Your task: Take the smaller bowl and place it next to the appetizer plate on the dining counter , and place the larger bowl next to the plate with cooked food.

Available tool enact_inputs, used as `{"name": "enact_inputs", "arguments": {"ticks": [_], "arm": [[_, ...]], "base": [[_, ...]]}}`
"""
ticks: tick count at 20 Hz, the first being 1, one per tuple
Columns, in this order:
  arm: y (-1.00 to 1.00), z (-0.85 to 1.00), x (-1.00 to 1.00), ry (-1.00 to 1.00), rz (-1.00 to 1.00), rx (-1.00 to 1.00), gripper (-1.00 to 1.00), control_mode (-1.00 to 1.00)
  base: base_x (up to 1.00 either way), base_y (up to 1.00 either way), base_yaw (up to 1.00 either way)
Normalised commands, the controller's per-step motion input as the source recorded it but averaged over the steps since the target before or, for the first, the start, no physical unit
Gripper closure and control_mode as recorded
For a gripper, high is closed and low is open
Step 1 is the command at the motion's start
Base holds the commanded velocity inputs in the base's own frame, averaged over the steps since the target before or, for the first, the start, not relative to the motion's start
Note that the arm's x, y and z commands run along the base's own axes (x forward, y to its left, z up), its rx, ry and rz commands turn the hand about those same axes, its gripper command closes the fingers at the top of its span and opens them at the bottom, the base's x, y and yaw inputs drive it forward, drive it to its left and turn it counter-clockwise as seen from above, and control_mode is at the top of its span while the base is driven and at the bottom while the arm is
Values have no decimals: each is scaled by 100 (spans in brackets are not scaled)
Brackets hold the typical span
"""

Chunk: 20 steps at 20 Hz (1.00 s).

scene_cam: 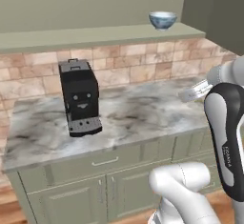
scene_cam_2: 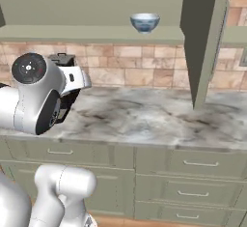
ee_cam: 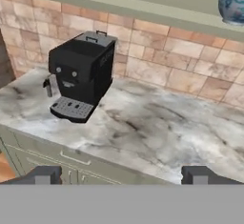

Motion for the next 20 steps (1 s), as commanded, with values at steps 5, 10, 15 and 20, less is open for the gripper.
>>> {"name": "enact_inputs", "arguments": {"ticks": [5,10,15,20], "arm": [[0,0,0,0,0,0,-100,100],[0,0,0,0,0,0,-100,100],[-1,-3,0,0,-3,0,-100,-100],[-7,8,1,-4,-14,0,-100,-100]], "base": [[100,0,-20],[82,0,-20],[32,-1,-15],[0,0,0]]}}
